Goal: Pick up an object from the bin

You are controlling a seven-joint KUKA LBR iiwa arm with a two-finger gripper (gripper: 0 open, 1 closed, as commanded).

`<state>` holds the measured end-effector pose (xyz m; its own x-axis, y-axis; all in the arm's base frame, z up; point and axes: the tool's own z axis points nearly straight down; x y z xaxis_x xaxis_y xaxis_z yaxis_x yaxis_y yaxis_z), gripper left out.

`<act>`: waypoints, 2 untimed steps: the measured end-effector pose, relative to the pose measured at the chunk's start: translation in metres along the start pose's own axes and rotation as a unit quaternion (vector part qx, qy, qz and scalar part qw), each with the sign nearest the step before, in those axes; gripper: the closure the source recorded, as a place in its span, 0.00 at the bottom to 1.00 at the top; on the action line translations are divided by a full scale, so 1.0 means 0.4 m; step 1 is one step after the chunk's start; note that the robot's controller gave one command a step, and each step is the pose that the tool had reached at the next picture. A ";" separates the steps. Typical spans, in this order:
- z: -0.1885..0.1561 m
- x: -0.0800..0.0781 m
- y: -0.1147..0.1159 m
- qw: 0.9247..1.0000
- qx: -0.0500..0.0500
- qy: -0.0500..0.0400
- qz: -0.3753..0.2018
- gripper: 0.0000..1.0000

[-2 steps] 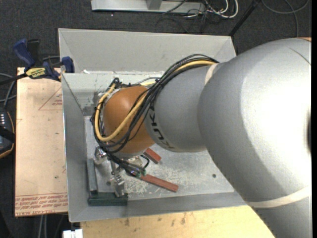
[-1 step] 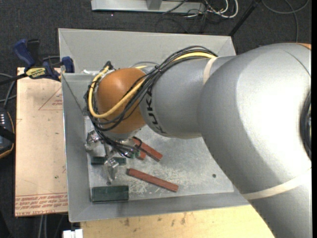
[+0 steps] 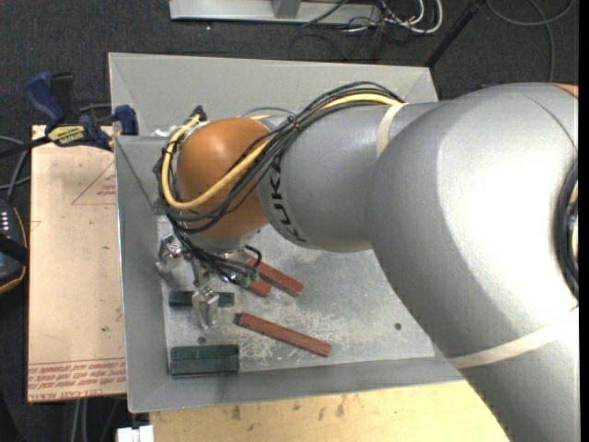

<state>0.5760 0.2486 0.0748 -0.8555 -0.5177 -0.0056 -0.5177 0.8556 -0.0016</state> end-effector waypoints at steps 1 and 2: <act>-0.006 0.039 -0.028 1.000 -0.001 -0.008 -0.001 1.00; -0.006 0.039 -0.029 1.000 -0.001 -0.008 -0.001 1.00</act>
Offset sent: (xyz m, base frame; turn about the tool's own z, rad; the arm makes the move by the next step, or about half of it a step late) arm 0.0000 0.0000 0.0000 0.0000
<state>0.5685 0.2307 0.0773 -0.8546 -0.5188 -0.0221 -0.5189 0.8548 0.0010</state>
